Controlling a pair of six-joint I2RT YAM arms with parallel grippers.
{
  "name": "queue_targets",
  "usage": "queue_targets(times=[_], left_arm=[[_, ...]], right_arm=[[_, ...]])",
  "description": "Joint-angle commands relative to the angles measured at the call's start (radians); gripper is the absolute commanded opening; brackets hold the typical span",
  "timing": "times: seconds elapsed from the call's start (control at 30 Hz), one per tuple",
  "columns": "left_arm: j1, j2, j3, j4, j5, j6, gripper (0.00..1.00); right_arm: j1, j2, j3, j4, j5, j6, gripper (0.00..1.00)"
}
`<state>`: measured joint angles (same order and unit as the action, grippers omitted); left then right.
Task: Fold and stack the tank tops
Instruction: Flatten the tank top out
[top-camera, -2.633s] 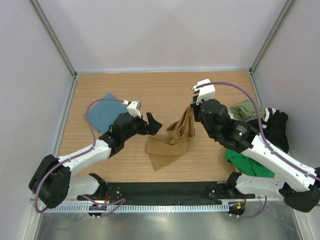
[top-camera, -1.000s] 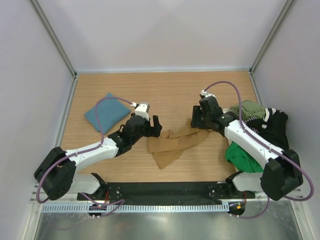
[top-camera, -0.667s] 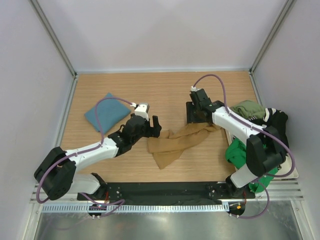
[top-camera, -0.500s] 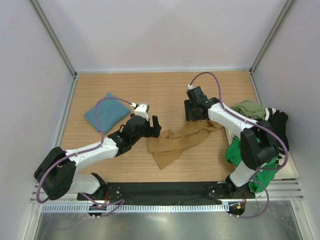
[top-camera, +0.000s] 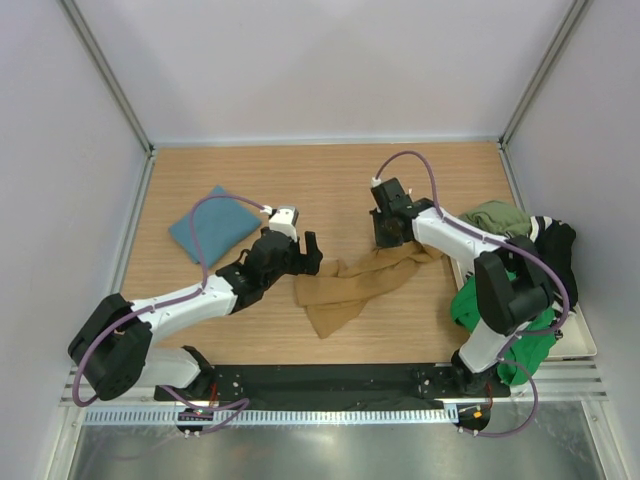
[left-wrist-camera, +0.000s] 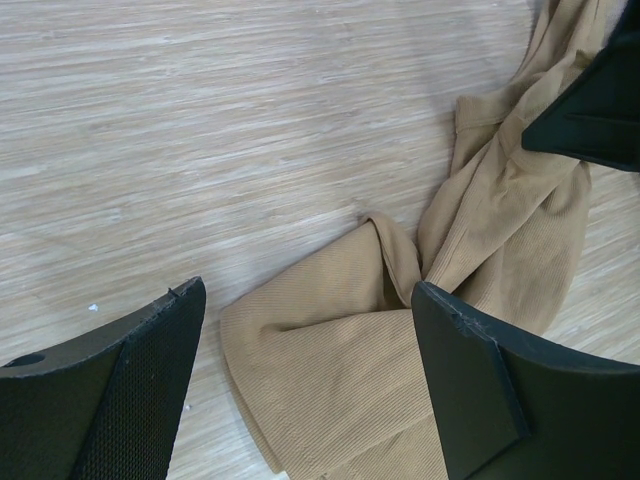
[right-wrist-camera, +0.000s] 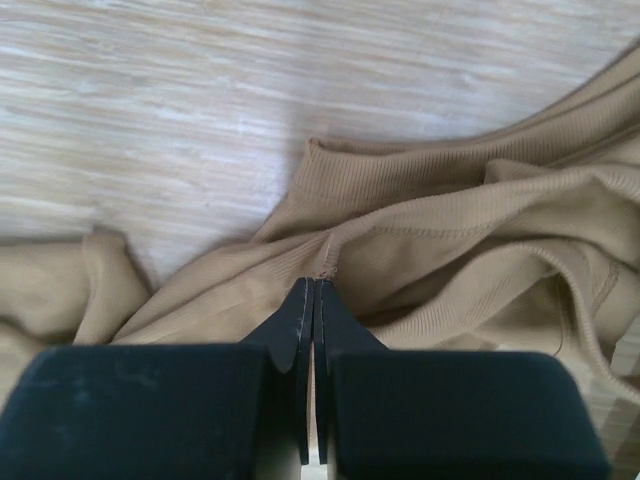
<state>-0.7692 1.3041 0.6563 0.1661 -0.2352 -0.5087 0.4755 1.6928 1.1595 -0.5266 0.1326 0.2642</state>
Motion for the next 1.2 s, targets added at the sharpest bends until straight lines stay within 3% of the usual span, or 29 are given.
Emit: queue_targets(times=[0.0,0.3,0.77,0.93,1.17], left_arm=[[0.005,-0.002,0.023,0.026,0.013,0.012,0.84],[0.005,0.04,0.052,0.012,0.073,0.03,0.85],[0.004,0.06,0.072,0.018,0.145,0.045,0.84],[0.008,0.193,0.183,-0.163,0.005,-0.016,0.73],[0.109,0.323,0.255,-0.204,0.095,-0.088,0.66]], right_arm=[[-0.03,-0.123,-0.009,0.039,-0.044,0.023,0.01],[-0.152,-0.393,-0.017,0.054,-0.057,0.115,0.01],[-0.178,-0.464,0.039,-0.036,-0.041,0.116,0.01],[-0.179,-0.493,0.003,-0.029,-0.057,0.119,0.01],[-0.179,-0.515,-0.043,-0.007,-0.073,0.121,0.01]])
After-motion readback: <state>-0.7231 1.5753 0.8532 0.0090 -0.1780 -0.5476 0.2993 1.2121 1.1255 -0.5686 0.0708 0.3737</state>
